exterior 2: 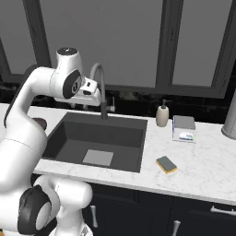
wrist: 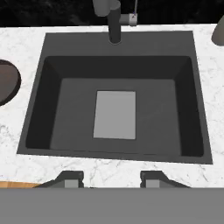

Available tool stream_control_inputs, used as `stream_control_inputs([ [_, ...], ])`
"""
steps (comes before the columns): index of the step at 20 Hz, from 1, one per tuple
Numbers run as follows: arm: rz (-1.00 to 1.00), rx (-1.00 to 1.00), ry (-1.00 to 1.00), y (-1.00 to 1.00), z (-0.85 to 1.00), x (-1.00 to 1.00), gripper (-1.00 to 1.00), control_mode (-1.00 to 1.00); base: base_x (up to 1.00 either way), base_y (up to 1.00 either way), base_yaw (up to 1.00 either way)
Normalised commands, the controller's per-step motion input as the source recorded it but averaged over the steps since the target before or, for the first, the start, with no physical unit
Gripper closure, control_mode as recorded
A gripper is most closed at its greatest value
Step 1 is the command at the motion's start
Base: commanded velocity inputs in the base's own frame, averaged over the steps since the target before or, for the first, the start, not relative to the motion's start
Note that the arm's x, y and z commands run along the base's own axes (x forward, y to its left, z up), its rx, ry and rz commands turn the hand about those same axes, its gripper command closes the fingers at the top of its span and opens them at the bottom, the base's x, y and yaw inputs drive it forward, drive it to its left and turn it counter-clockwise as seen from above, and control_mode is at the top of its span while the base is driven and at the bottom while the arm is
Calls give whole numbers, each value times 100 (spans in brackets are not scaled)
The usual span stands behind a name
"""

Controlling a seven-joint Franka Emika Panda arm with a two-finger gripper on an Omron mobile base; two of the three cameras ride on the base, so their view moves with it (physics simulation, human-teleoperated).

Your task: Pick the pan and sponge and place them into the sink. Then turn on the water.

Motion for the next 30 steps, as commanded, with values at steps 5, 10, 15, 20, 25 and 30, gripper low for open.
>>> stream_control_inputs([
  [5,0,0,0,13,-11,-2,-100,-100,0,0,0],
  [10,0,0,3,62,-37,0,-100,-100,0,0,0],
  [15,0,0,10,86,-35,0,-100,-100,0,0,0],
  [20,0,0,5,73,-30,-7,-100,-100,0,0,0],
  [25,0,0,2,64,-28,-16,-100,-100,0,0,0],
  [30,0,0,7,66,-30,-6,-100,-100,0,0,0],
])
